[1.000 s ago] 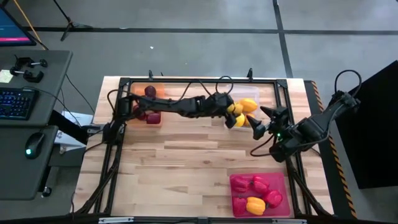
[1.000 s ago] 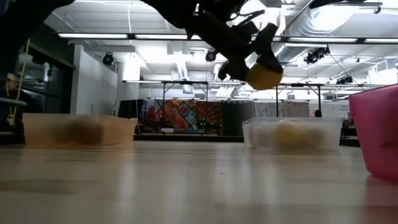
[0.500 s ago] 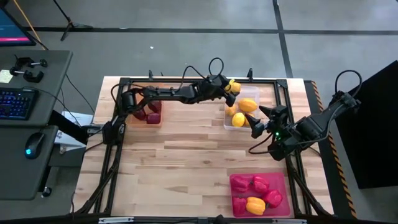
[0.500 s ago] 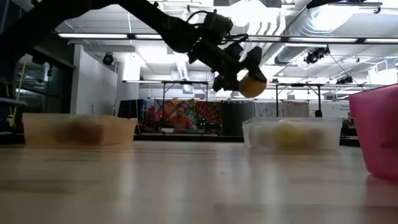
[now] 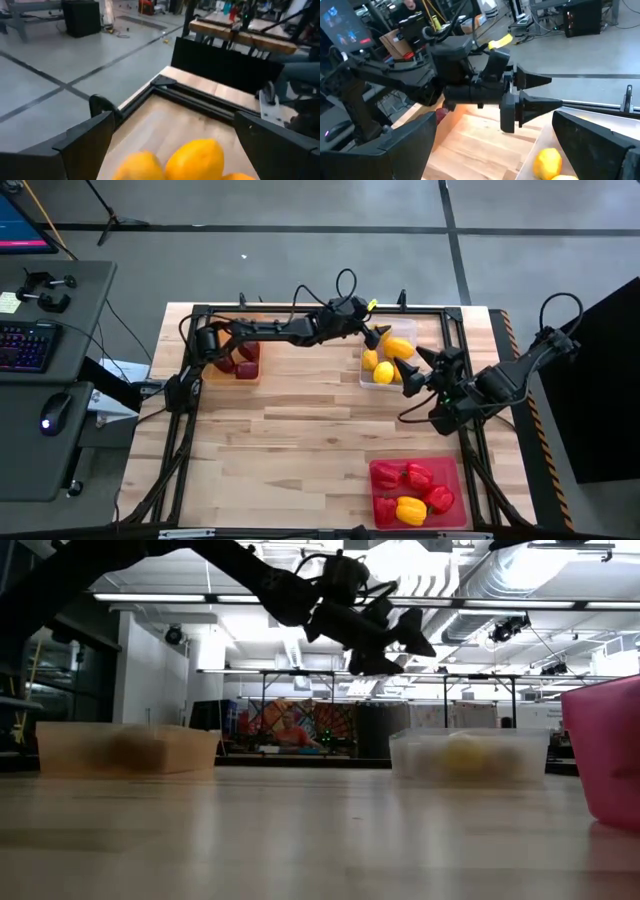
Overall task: Sort produce into baskets
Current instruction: Return to Home Position
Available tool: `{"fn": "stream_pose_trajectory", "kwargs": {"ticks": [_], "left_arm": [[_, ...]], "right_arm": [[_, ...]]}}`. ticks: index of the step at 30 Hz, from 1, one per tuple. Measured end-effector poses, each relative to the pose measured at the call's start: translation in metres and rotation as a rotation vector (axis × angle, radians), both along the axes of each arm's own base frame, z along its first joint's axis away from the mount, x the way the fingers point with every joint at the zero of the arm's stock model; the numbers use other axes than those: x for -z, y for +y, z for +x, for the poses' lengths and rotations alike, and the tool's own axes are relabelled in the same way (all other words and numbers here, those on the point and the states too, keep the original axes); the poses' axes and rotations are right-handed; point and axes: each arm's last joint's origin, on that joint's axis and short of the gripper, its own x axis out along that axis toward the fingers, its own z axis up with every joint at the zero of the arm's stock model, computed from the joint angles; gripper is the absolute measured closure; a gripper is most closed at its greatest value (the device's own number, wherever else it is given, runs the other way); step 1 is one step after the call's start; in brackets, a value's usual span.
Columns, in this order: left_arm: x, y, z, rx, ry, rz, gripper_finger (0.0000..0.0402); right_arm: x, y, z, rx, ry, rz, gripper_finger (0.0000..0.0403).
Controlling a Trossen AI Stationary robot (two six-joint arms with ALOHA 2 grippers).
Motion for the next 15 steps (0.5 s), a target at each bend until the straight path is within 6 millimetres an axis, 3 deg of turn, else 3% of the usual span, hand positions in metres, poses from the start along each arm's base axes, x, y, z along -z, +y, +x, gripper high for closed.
{"fn": "stream_pose_trajectory", "kwargs": {"ticks": [4,7,12,15], "left_arm": [[-0.002,-0.011,0.004,0.025,-0.033,-0.032,0.0004],[-0.008,-0.019,-0.002,0.082,0.038,-0.071,0.0003],[-0.040,-0.031,-0.030,0.168,0.199,-0.173,0.0003],[-0.056,-0.045,-0.051,0.256,0.337,-0.128,0.0003]], "right_arm": [[0.000,-0.002,0.002,0.012,-0.010,0.009,0.0018],[-0.001,-0.001,0.003,0.012,-0.019,0.016,0.0018],[-0.001,-0.001,0.003,0.010,-0.030,0.024,0.0018],[-0.001,-0.001,0.004,0.004,-0.018,0.014,0.0018]]}}
